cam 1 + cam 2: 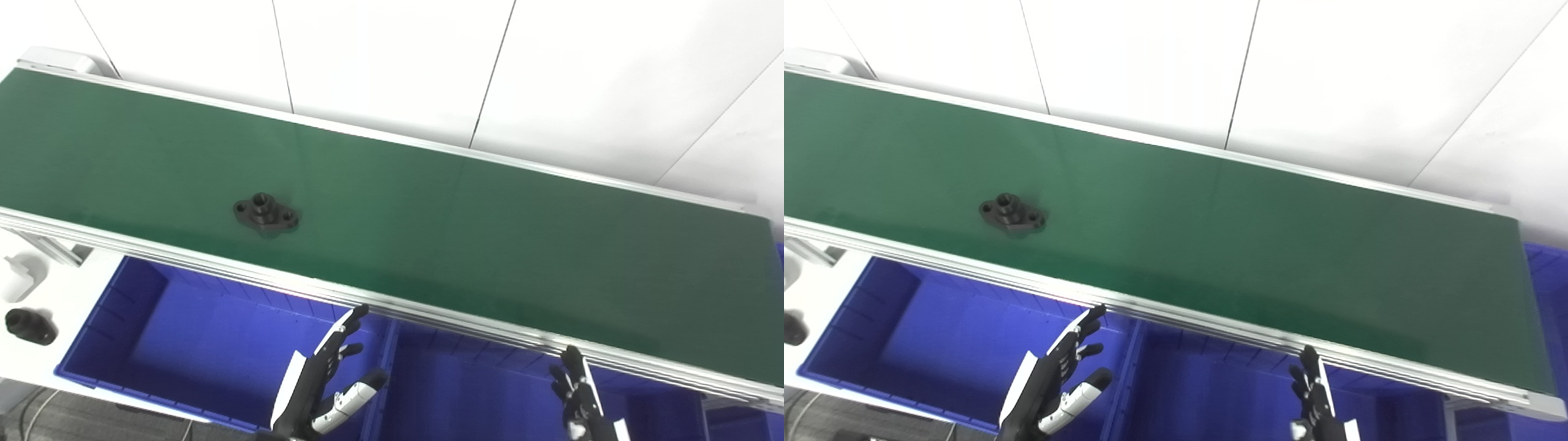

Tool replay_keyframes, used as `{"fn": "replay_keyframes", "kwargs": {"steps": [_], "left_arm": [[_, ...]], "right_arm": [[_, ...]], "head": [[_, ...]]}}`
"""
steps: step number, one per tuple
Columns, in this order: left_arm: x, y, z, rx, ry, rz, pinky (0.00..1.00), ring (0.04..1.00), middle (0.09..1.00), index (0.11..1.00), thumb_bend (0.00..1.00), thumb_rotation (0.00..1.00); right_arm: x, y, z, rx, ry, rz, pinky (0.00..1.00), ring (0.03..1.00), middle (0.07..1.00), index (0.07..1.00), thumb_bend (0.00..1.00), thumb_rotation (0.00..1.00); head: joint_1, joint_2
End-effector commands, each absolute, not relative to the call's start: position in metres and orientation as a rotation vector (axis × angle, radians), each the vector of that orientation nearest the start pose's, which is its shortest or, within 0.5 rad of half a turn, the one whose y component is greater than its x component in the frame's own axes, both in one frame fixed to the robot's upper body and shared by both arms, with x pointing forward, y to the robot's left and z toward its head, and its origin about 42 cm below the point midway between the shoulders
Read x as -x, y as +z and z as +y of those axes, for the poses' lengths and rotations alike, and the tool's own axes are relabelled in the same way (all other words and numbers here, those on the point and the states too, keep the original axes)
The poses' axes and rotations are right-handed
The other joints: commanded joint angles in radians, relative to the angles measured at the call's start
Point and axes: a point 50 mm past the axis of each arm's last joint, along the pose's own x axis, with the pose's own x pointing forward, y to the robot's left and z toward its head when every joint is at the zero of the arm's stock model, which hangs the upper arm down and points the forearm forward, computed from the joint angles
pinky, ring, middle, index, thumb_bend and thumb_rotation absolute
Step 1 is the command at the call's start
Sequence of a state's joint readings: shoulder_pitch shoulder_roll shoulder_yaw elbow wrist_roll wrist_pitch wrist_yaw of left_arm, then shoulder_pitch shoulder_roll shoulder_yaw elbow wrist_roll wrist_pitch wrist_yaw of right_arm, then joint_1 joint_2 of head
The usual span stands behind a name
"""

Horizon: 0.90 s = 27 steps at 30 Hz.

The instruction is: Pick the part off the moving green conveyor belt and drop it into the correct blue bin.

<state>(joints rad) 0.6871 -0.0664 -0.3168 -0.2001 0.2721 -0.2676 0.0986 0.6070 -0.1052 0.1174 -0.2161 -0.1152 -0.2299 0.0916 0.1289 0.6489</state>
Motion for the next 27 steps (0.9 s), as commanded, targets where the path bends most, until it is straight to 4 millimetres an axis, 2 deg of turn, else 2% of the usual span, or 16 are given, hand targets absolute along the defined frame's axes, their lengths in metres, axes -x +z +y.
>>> {"fn": "replay_keyframes", "kwargs": {"steps": [1,3,5,9,13,15,18,22,27], "left_arm": [[-0.062,0.082,0.122,-0.039,-0.041,0.099,0.84,0.921,0.946,0.897,0.65,0.78],[-0.062,0.083,0.123,-0.042,-0.040,0.101,0.86,0.927,0.949,0.898,0.65,0.79],[-0.063,0.084,0.124,-0.043,-0.041,0.099,0.86,0.926,0.951,0.900,0.63,0.79],[-0.062,0.084,0.127,-0.043,-0.043,0.100,0.86,0.923,0.952,0.903,0.62,0.79],[-0.062,0.084,0.129,-0.032,-0.046,0.100,0.88,0.932,0.956,0.907,0.62,0.79],[-0.062,0.084,0.129,-0.026,-0.047,0.096,0.90,0.939,0.957,0.908,0.61,0.78],[-0.062,0.084,0.130,-0.024,-0.051,0.102,0.91,0.948,0.960,0.910,0.61,0.78],[-0.063,0.083,0.129,-0.011,-0.051,0.102,0.93,0.958,0.966,0.915,0.61,0.77],[-0.064,0.082,0.129,-0.017,-0.056,0.099,0.92,0.951,0.962,0.916,0.60,0.78]], "right_arm": [[-0.078,0.086,-0.226,0.259,0.114,0.016,0.78,0.867,0.916,1.000,0.82,0.73],[-0.081,0.099,-0.224,0.334,0.118,-0.055,0.79,0.872,0.910,0.995,0.82,0.65],[-0.085,0.111,-0.222,0.404,0.125,-0.114,0.81,0.885,0.914,0.996,0.83,0.62],[-0.102,0.139,-0.216,0.538,0.162,-0.211,0.83,0.917,0.935,0.971,0.89,0.60],[-0.118,0.159,-0.208,0.582,0.178,-0.263,0.88,0.950,0.958,0.959,0.95,0.60],[-0.129,0.169,-0.202,0.617,0.181,-0.295,0.87,0.946,0.958,0.948,0.98,0.60],[-0.148,0.178,-0.196,0.685,0.170,-0.326,0.86,0.936,0.941,0.924,1.00,0.61],[-0.181,0.188,-0.187,0.774,0.165,-0.344,0.94,0.927,0.923,0.915,1.00,0.61],[-0.216,0.194,-0.177,0.854,0.183,-0.341,0.93,0.913,0.912,0.914,0.98,0.62]], "head": [[-0.006,0.009],[-0.012,0.015],[-0.017,0.018],[-0.031,0.023],[-0.040,0.022],[-0.043,0.023],[-0.045,0.023],[-0.046,0.022],[-0.042,0.022]]}}
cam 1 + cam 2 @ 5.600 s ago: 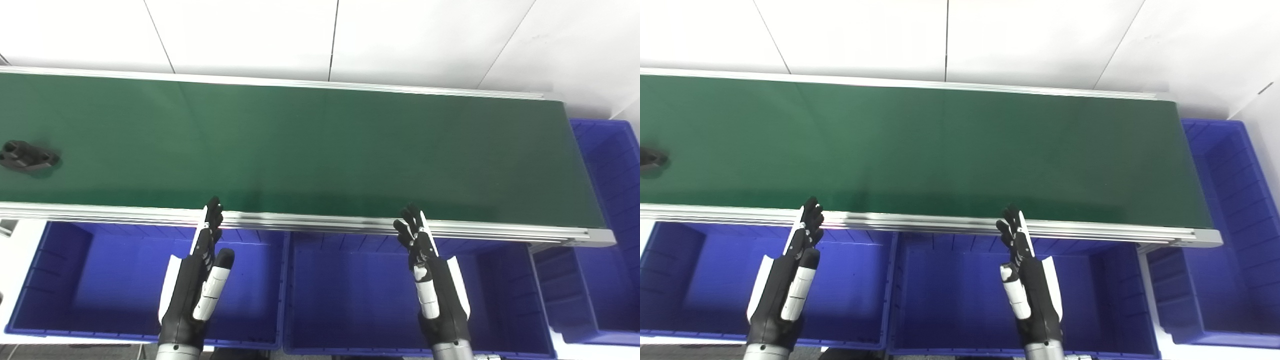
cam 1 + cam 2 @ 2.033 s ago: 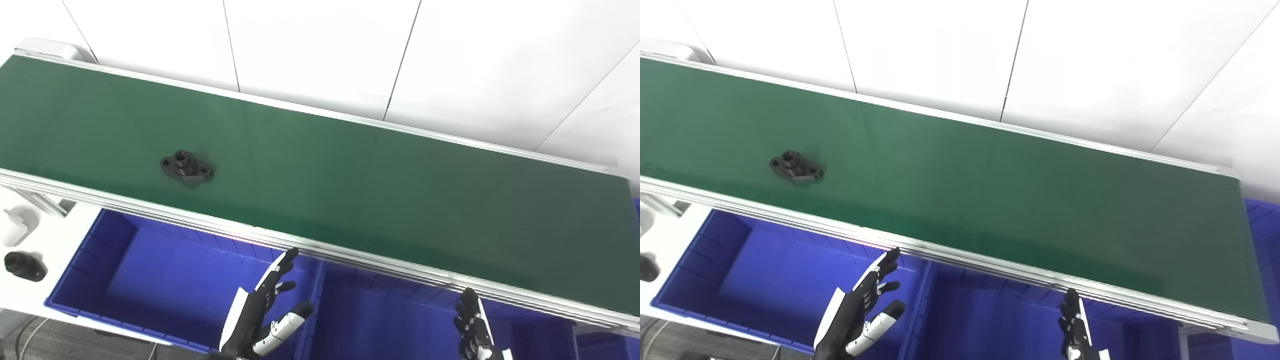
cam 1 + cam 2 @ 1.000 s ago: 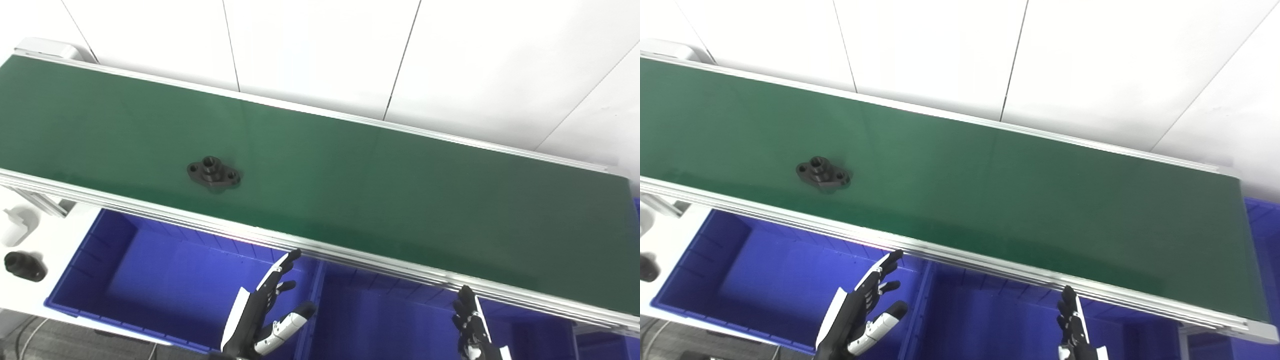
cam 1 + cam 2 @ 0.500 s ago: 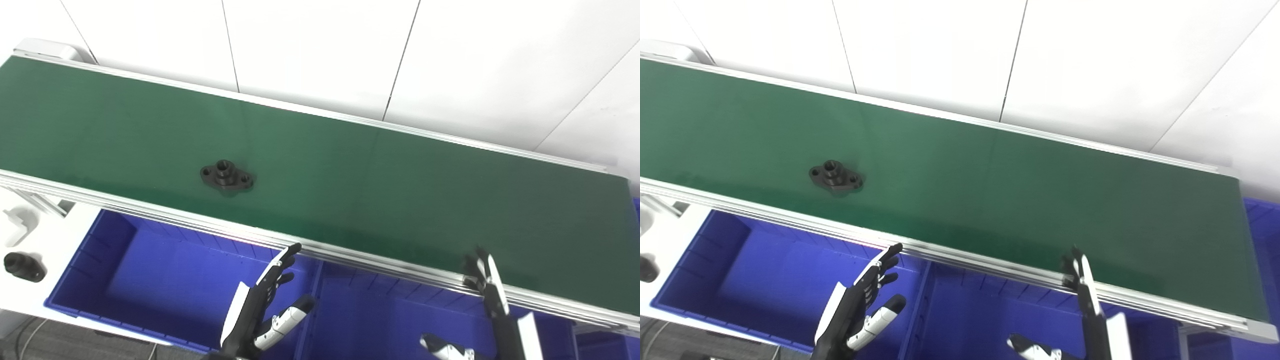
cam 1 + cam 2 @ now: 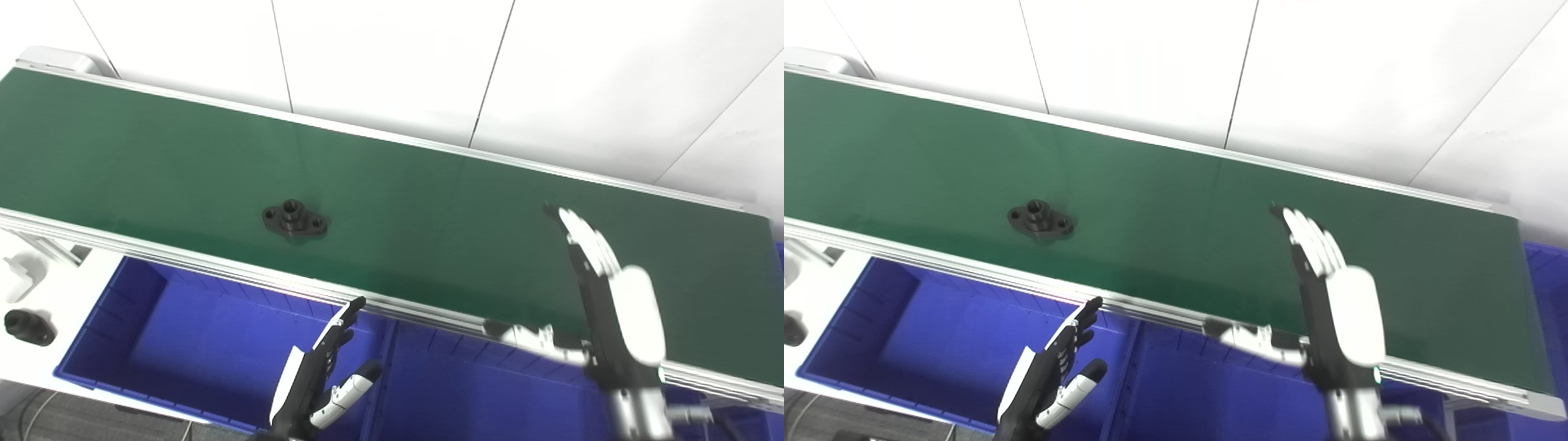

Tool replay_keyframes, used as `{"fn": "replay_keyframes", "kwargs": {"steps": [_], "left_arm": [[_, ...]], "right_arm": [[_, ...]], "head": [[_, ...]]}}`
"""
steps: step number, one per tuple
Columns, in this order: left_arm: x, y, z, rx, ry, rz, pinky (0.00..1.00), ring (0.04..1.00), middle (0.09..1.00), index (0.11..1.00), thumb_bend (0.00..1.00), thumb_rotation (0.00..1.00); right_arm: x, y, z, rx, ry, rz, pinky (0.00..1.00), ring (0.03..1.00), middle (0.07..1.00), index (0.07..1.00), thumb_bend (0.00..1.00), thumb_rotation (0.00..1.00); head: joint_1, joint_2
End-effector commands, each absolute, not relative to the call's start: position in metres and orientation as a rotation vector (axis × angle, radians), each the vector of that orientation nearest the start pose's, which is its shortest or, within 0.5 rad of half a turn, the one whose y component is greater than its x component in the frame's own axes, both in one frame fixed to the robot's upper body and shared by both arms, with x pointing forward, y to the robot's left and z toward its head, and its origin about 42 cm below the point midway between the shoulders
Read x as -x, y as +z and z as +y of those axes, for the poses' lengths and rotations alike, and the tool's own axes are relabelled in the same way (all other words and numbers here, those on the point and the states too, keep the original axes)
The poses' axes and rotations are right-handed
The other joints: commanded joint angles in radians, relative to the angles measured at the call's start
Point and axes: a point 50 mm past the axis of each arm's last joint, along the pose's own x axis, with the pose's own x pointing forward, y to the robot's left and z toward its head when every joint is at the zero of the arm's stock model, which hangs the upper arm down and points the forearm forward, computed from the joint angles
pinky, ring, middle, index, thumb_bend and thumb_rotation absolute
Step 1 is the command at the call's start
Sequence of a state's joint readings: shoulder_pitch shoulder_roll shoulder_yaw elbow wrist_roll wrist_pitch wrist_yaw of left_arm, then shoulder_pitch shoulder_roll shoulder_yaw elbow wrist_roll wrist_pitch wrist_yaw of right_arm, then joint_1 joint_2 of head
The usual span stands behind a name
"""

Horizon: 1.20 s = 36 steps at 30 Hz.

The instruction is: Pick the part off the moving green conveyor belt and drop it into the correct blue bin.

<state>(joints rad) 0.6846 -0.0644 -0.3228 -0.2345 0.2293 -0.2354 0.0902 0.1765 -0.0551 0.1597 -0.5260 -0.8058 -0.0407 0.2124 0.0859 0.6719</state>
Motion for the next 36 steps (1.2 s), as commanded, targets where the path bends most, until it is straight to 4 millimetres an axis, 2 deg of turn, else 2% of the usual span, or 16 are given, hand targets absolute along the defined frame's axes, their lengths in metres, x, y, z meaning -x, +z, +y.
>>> {"fn": "replay_keyframes", "kwargs": {"steps": [1,7,14,16,25,36], "left_arm": [[-0.065,0.082,0.129,-0.016,-0.055,0.099,0.92,0.947,0.960,0.917,0.61,0.78],[-0.066,0.082,0.128,-0.014,-0.053,0.105,0.89,0.933,0.952,0.921,0.63,0.77],[-0.067,0.081,0.126,-0.013,-0.053,0.104,0.89,0.927,0.947,0.922,0.65,0.77],[-0.067,0.081,0.126,-0.014,-0.053,0.103,0.88,0.924,0.946,0.919,0.65,0.77],[-0.066,0.081,0.124,-0.014,-0.052,0.100,0.89,0.928,0.941,0.910,0.65,0.77],[-0.065,0.083,0.118,-0.015,-0.057,0.097,0.89,0.944,0.949,0.916,0.63,0.78]], "right_arm": [[-0.222,0.194,-0.175,0.866,0.187,-0.342,0.93,0.907,0.905,0.908,0.98,0.62],[-0.259,0.197,-0.149,0.914,0.226,-0.337,0.97,0.900,0.892,0.902,0.96,0.64],[-0.287,0.202,-0.117,0.934,0.258,-0.330,1.00,0.894,0.878,0.898,0.96,0.62],[-0.295,0.202,-0.105,0.950,0.267,-0.320,1.00,0.883,0.865,0.893,0.99,0.60],[-0.314,0.192,-0.068,1.012,0.282,-0.320,1.00,0.850,0.835,0.869,1.00,0.58],[-0.323,0.181,-0.031,1.025,0.339,-0.314,0.99,0.827,0.812,0.860,0.99,0.53]], "head": [[0.001,-0.001],[0.004,-0.003],[0.010,-0.005],[0.011,-0.005],[0.024,-0.004],[0.052,0.003]]}}
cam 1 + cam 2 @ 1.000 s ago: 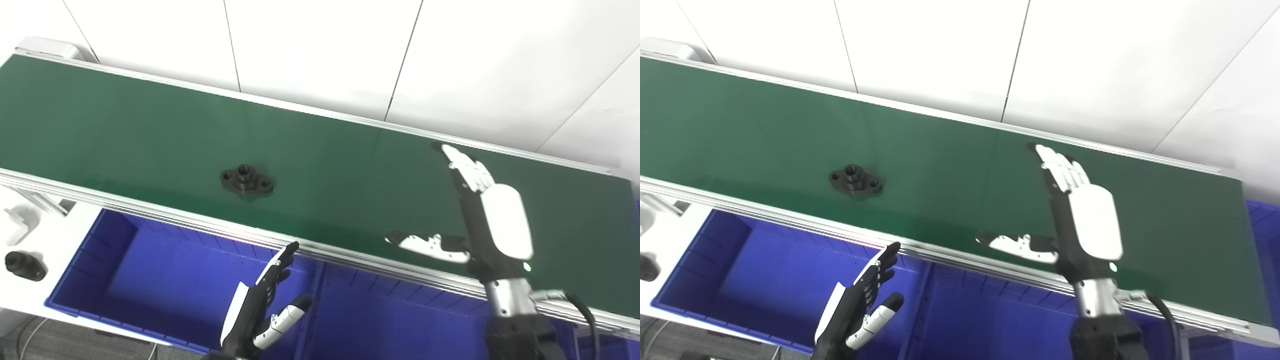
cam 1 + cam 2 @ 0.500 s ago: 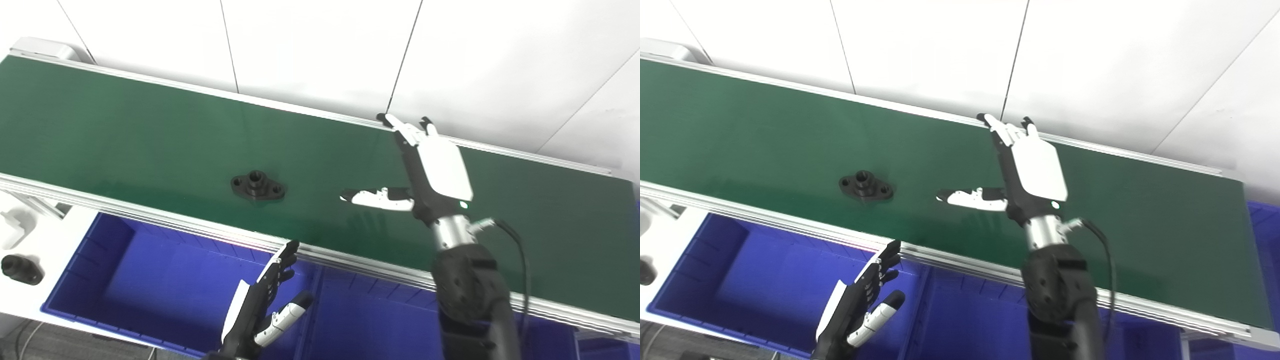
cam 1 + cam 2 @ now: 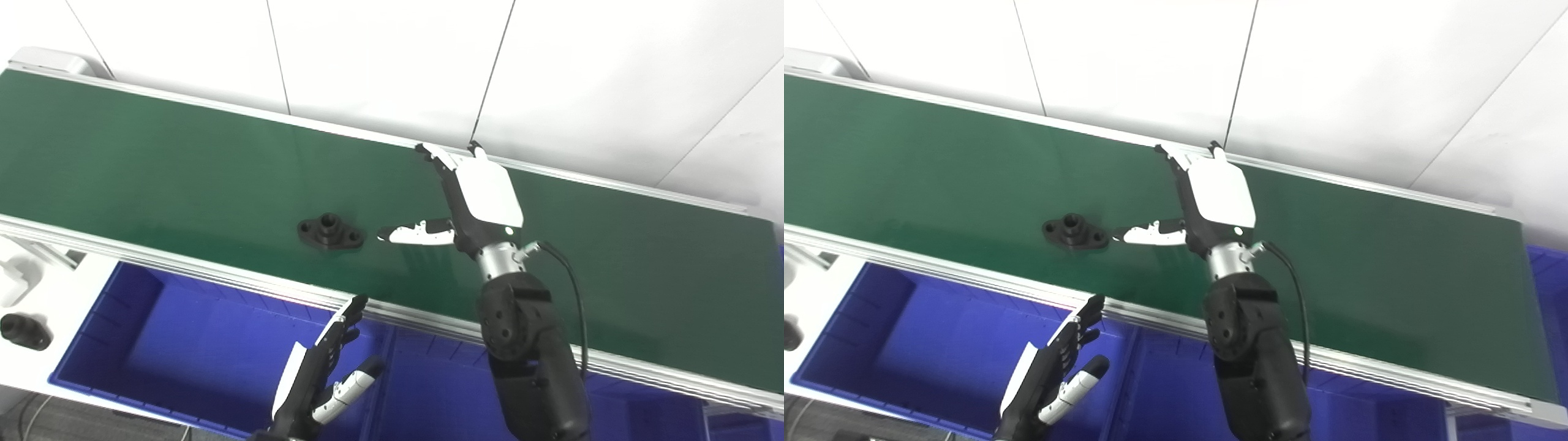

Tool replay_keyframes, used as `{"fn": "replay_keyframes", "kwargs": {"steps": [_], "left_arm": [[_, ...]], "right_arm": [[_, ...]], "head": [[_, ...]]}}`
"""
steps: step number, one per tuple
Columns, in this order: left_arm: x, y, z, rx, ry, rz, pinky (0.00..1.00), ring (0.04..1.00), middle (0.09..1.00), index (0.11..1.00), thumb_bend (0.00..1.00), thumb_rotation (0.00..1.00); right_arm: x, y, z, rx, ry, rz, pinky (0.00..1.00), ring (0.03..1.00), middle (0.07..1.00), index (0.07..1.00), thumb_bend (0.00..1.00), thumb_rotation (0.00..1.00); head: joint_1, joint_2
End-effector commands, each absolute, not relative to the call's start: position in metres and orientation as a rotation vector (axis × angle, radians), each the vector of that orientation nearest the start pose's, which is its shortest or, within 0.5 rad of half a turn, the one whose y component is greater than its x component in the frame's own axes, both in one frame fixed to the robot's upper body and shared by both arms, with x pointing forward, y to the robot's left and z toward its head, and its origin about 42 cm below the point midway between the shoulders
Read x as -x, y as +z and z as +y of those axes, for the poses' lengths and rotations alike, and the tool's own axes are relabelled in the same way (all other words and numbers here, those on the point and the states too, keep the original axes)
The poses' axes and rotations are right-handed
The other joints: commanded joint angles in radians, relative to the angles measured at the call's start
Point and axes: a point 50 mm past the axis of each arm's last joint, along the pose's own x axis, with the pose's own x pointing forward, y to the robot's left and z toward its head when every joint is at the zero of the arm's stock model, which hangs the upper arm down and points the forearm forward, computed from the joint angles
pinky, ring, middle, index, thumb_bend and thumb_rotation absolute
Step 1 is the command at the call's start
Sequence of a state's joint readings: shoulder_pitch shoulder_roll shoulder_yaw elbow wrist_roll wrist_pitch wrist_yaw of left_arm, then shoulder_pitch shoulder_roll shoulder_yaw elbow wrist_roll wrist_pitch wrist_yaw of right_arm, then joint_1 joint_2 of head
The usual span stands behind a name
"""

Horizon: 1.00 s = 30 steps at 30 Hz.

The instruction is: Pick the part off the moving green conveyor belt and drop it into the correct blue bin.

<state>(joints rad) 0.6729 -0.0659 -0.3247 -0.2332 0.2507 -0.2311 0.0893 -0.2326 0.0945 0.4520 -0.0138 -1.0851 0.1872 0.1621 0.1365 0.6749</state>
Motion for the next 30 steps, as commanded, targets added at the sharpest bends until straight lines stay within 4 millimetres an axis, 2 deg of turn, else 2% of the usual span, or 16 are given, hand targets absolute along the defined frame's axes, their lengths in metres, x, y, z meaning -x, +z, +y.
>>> {"fn": "replay_keyframes", "kwargs": {"steps": [1,10,22,30], "left_arm": [[-0.065,0.083,0.118,-0.014,-0.057,0.098,0.90,0.946,0.951,0.917,0.64,0.78],[-0.065,0.086,0.112,-0.023,-0.054,0.099,0.89,0.946,0.950,0.915,0.66,0.78],[-0.061,0.093,0.104,-0.014,-0.046,0.097,0.86,0.936,0.944,0.917,0.69,0.78],[-0.058,0.101,0.098,0.007,-0.043,0.093,0.88,0.942,0.943,0.912,0.64,0.74]], "right_arm": [[-0.324,0.179,-0.029,1.028,0.343,-0.314,0.99,0.825,0.811,0.859,0.99,0.53],[-0.324,0.160,-0.012,1.049,0.391,-0.295,0.99,0.820,0.816,0.860,1.00,0.58],[-0.320,0.137,-0.007,1.069,0.440,-0.235,0.97,0.826,0.818,0.867,1.00,0.57],[-0.321,0.117,-0.008,1.113,0.464,-0.217,0.97,0.800,0.786,0.849,0.98,0.54]], "head": [[0.001,0.000],[0.036,0.010],[0.066,0.023],[0.091,0.033]]}}
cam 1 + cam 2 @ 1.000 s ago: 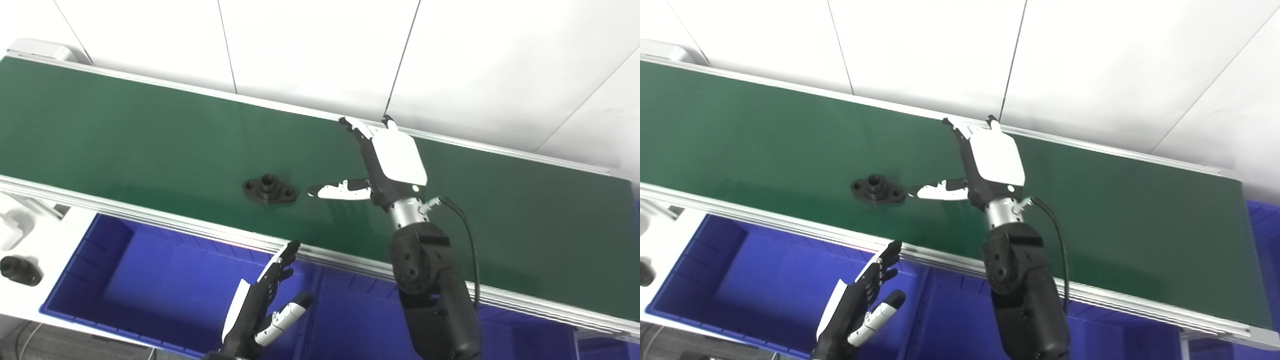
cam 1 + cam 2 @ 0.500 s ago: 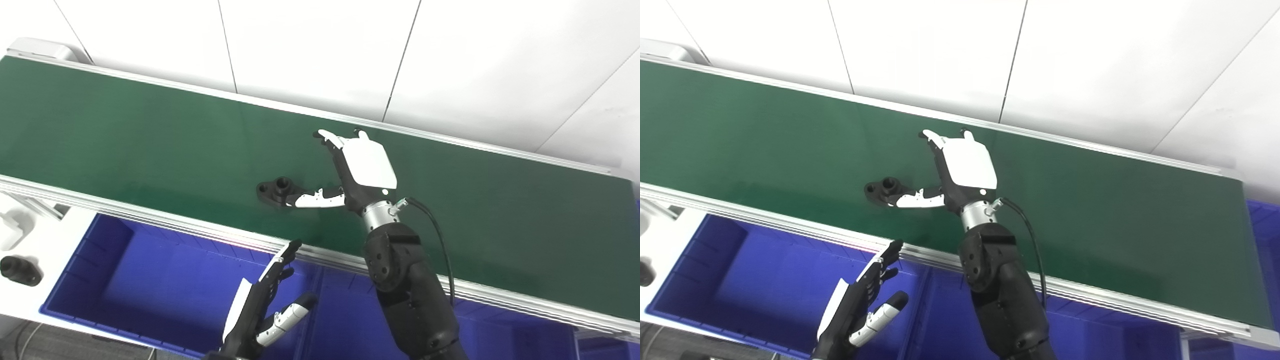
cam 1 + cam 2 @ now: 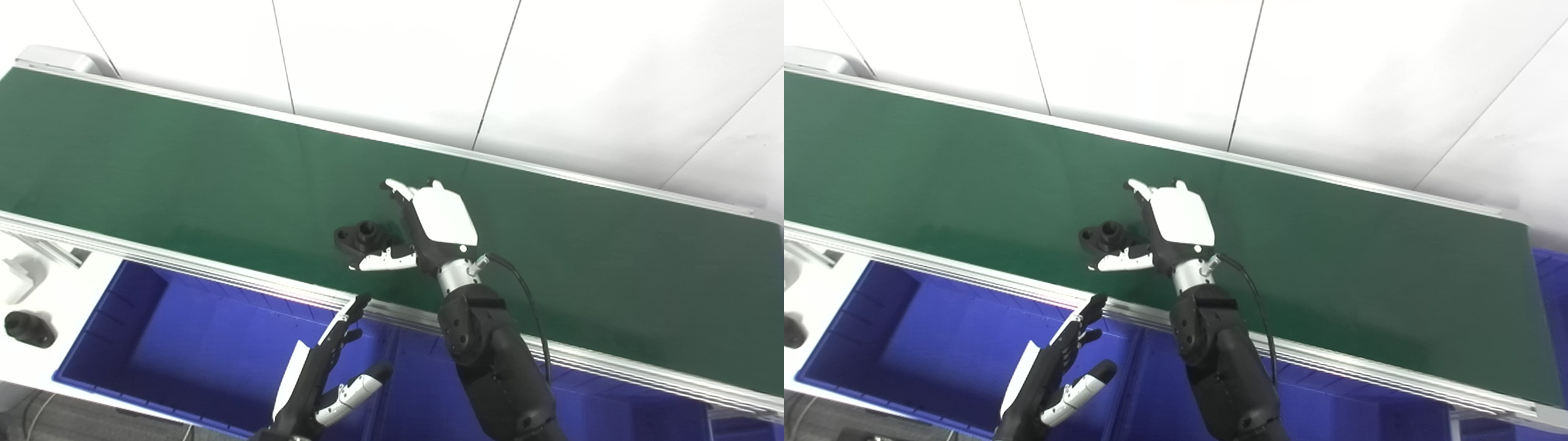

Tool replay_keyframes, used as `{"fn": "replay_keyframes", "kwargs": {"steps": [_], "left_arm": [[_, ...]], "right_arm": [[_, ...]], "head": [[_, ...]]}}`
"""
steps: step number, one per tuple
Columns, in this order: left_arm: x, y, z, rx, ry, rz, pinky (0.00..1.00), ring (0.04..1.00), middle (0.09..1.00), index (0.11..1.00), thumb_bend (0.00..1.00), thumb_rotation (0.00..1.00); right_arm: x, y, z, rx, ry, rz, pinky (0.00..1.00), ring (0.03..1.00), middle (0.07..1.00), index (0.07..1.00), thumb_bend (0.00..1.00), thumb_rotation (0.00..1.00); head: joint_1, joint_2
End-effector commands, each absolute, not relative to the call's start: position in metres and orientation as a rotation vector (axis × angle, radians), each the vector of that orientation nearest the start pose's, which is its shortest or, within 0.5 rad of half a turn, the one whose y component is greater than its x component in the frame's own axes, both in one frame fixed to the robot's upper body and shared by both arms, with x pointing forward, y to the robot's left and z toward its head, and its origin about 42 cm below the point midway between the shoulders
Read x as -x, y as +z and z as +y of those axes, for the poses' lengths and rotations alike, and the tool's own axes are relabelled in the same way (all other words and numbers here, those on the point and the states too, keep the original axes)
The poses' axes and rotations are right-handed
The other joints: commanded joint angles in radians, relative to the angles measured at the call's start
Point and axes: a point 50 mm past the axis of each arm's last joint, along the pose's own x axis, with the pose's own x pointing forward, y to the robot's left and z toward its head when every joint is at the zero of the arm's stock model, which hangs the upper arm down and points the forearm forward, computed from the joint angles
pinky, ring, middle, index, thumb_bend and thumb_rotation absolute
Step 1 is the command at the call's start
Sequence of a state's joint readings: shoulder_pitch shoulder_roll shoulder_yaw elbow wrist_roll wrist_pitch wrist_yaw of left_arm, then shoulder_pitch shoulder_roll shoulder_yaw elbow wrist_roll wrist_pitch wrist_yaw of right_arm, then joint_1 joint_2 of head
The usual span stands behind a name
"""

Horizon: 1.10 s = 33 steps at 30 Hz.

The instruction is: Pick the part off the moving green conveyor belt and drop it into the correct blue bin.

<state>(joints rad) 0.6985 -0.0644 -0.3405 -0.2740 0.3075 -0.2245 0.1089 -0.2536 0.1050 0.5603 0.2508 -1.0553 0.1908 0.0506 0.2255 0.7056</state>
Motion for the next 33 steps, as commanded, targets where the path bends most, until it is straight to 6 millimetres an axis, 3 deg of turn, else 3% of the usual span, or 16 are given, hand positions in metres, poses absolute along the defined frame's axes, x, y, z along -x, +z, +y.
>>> {"fn": "replay_keyframes", "kwargs": {"steps": [1,4,9,11,12,14,19,29,30,33], "left_arm": [[-0.058,0.102,0.098,0.009,-0.043,0.093,0.88,0.943,0.943,0.911,0.64,0.74],[-0.058,0.105,0.097,0.025,-0.039,0.088,0.88,0.944,0.942,0.911,0.63,0.72],[-0.057,0.108,0.097,0.018,-0.036,0.089,0.88,0.939,0.942,0.910,0.63,0.73],[-0.056,0.109,0.098,0.012,-0.034,0.088,0.86,0.929,0.932,0.908,0.63,0.73],[-0.056,0.109,0.098,0.011,-0.033,0.088,0.86,0.926,0.929,0.908,0.63,0.73],[-0.056,0.110,0.099,0.006,-0.032,0.089,0.86,0.921,0.924,0.908,0.64,0.74],[-0.054,0.111,0.101,0.002,-0.035,0.086,0.86,0.914,0.921,0.908,0.63,0.74],[-0.053,0.112,0.104,-0.025,-0.038,0.094,0.85,0.906,0.915,0.909,0.63,0.77],[-0.053,0.112,0.104,-0.026,-0.037,0.096,0.85,0.903,0.913,0.908,0.63,0.77],[-0.053,0.112,0.104,-0.028,-0.036,0.097,0.85,0.901,0.911,0.907,0.64,0.78]], "right_arm": [[-0.321,0.116,-0.009,1.119,0.465,-0.212,0.98,0.801,0.786,0.849,0.98,0.54],[-0.323,0.107,-0.012,1.144,0.460,-0.201,0.96,0.786,0.768,0.832,0.96,0.51],[-0.322,0.092,-0.018,1.163,0.426,-0.208,0.79,0.643,0.664,0.729,0.88,0.35],[-0.321,0.086,-0.021,1.170,0.422,-0.201,0.67,0.537,0.565,0.668,0.79,0.22],[-0.321,0.082,-0.023,1.174,0.417,-0.199,0.62,0.484,0.501,0.623,0.63,0.07],[-0.320,0.075,-0.027,1.189,0.413,-0.190,0.55,0.406,0.441,0.548,0.54,0.01],[-0.316,0.068,-0.035,1.252,0.430,-0.178,0.48,0.339,0.403,0.517,0.52,0.00],[-0.318,0.071,-0.042,1.358,0.433,-0.152,0.46,0.331,0.397,0.507,0.53,0.00],[-0.319,0.071,-0.043,1.365,0.430,-0.153,0.43,0.322,0.447,0.490,0.53,0.00],[-0.319,0.072,-0.043,1.366,0.422,-0.146,0.40,0.318,0.467,0.483,0.53,0.00]], "head": [[0.003,0.003],[0.008,0.010],[0.008,0.018],[0.007,0.020],[0.007,0.022],[0.007,0.026],[-0.002,0.032],[-0.010,0.036],[-0.010,0.036],[-0.013,0.038]]}}
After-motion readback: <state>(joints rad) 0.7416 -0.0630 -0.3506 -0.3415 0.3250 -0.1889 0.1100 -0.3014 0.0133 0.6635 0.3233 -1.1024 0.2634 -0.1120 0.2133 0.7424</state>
